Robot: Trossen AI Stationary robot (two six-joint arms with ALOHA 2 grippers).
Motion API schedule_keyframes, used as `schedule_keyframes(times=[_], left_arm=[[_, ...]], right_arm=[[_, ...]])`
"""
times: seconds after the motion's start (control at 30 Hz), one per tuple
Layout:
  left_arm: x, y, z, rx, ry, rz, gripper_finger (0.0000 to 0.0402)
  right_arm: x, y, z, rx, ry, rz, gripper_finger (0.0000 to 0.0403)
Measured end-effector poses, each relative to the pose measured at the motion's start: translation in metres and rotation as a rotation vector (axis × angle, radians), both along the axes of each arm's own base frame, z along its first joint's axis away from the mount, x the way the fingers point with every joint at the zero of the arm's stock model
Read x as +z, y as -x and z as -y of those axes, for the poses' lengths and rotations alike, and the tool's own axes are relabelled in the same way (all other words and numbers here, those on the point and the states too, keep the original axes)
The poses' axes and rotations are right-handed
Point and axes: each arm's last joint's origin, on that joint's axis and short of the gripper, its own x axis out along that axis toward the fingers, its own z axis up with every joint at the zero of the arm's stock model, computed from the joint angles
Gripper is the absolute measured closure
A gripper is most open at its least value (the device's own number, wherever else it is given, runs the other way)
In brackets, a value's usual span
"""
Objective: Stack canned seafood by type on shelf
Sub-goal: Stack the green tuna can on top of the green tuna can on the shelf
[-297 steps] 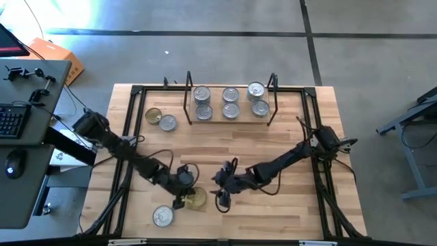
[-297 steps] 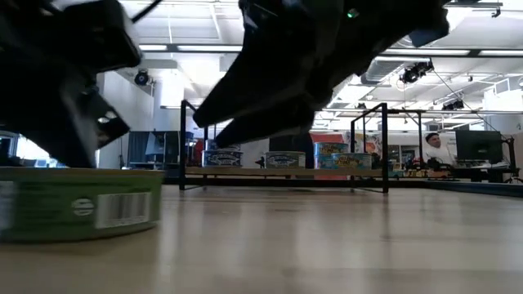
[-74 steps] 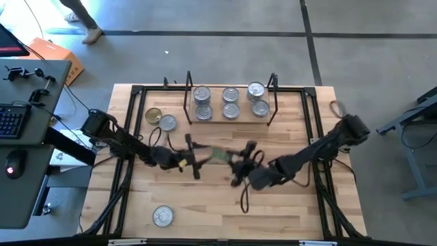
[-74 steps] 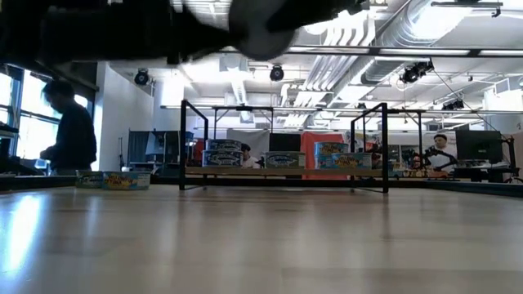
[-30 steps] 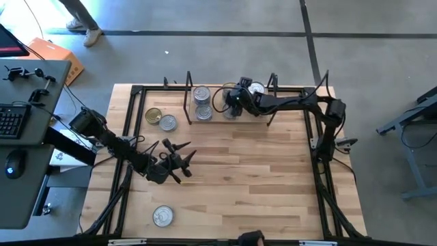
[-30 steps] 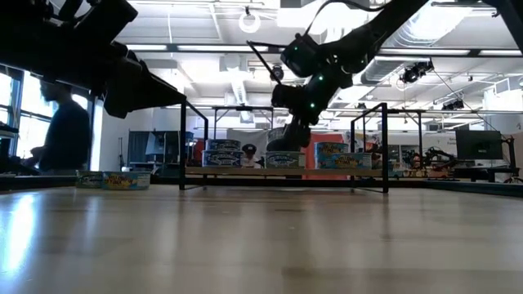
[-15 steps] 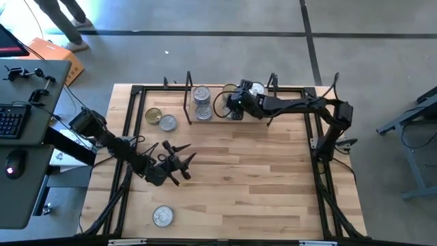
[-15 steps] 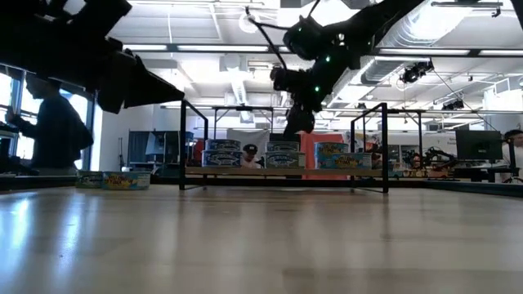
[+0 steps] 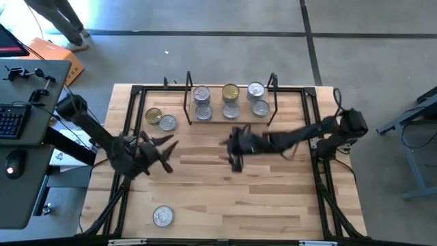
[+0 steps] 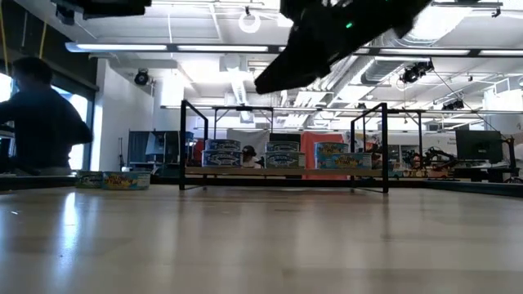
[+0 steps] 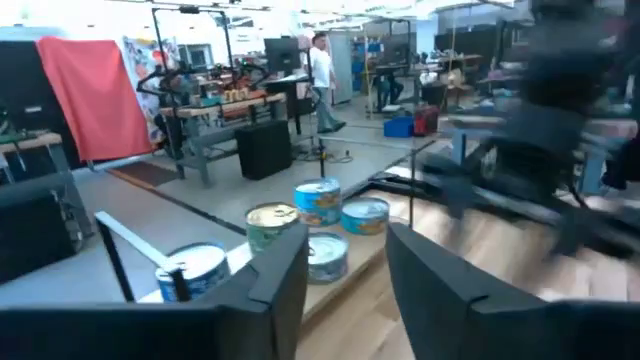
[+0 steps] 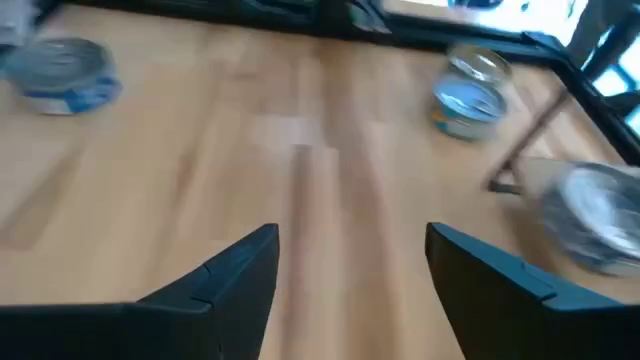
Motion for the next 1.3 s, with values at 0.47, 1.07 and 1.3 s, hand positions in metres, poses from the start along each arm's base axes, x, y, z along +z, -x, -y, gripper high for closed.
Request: schedule_keyframes(times=[0.47,1.07,1.3], left_arm=[[-0.017,0.021,-0.079,-0.021,0.268,-0.144,0.0398],[-0.038,0.037,-0.196,0.627,0.739,-0.664,0.0401],[-0.067,0.033,-0.247,0.658,0.798,-0.806,0.0401]], right_arm=[[-0.027,0.036,-0.079,-0.147,0.135,0.133,0.0158],[-0.027,0.031,-0.062,-0.204,0.136,0.124,0.0158],[-0.028,0.030,-0.058,-0.196,0.138,0.116,0.0158]])
